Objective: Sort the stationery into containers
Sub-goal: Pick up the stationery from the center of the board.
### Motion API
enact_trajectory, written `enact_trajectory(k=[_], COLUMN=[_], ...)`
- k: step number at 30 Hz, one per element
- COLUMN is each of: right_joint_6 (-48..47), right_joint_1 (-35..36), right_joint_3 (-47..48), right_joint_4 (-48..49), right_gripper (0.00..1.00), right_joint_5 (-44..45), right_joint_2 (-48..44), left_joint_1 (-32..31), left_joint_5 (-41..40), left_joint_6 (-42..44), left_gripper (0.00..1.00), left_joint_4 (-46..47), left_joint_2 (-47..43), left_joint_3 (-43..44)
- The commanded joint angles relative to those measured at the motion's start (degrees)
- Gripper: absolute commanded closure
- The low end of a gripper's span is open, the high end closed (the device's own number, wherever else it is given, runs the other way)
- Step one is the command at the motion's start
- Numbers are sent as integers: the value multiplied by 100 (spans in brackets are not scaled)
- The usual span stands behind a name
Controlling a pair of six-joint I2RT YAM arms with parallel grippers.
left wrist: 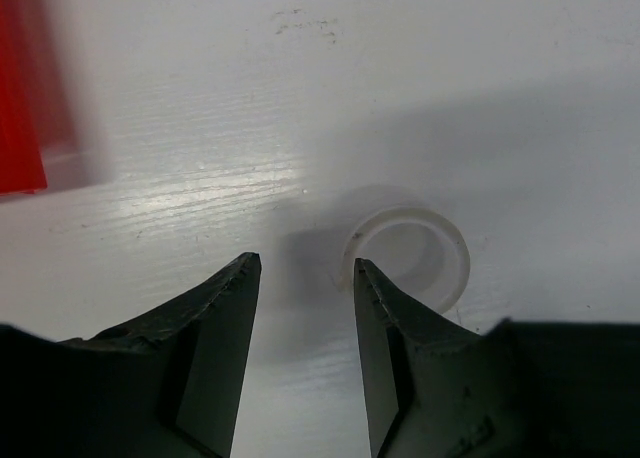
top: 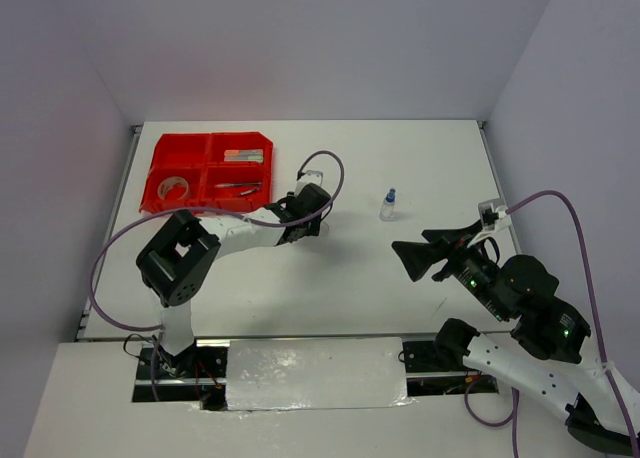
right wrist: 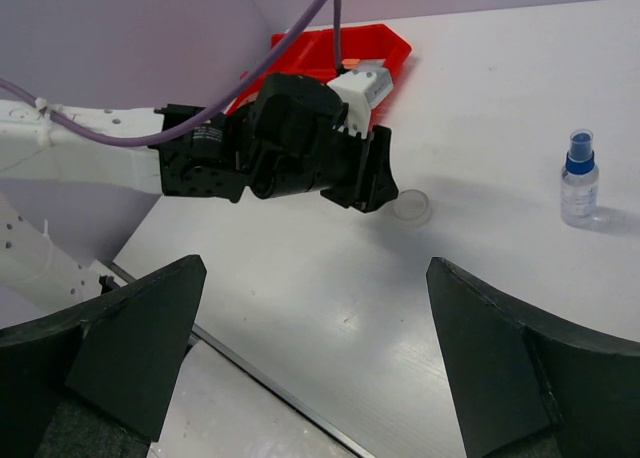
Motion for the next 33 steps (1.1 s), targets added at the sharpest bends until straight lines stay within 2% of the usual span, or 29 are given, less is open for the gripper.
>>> enact_trajectory(k=[1, 5, 12, 16, 17, 18, 20, 22, 25, 28, 33], right_joint_6=[-66, -84, -84, -84, -93, -102, -110, -137, -181, -207, -154], right_joint_1=[-36, -27, -18, -27, -10, -27, -27, -18, -27, -27, -27], right_joint_3=[120, 138, 103, 76, 103, 103, 120, 94, -63, -248, -328], right_joint_4=[126, 126, 126, 100, 91, 73, 64, 73, 204, 486, 1039], right_gripper=[0, 0, 0, 0, 0, 0, 0, 0, 0, 0, 0], right_joint_5=[17, 17, 34, 61, 78, 87, 96, 122, 175, 70, -509], right_joint_2=[97, 124, 89, 62, 54, 45, 18, 36, 193, 657, 1598], left_joint_1=[28, 72, 90, 90, 90, 90, 99, 134, 379, 941, 2452], left_joint_5=[145, 329, 523, 619, 620, 620, 541, 453, 23, -522, -787], left_joint_6=[50, 24, 6, -46, -64, -81, -134, -161, -345, -678, -1084], left_gripper=[45, 47, 63, 66, 70, 86, 100, 100, 100, 100, 100], left_joint_4=[239, 379, 467, 441, 441, 424, 319, 204, -304, -981, -1641], left_joint_2=[189, 259, 505, 707, 725, 743, 699, 497, 23, -574, -1550], left_joint_3=[223, 171, 171, 206, 206, 215, 267, 311, 460, 636, 856])
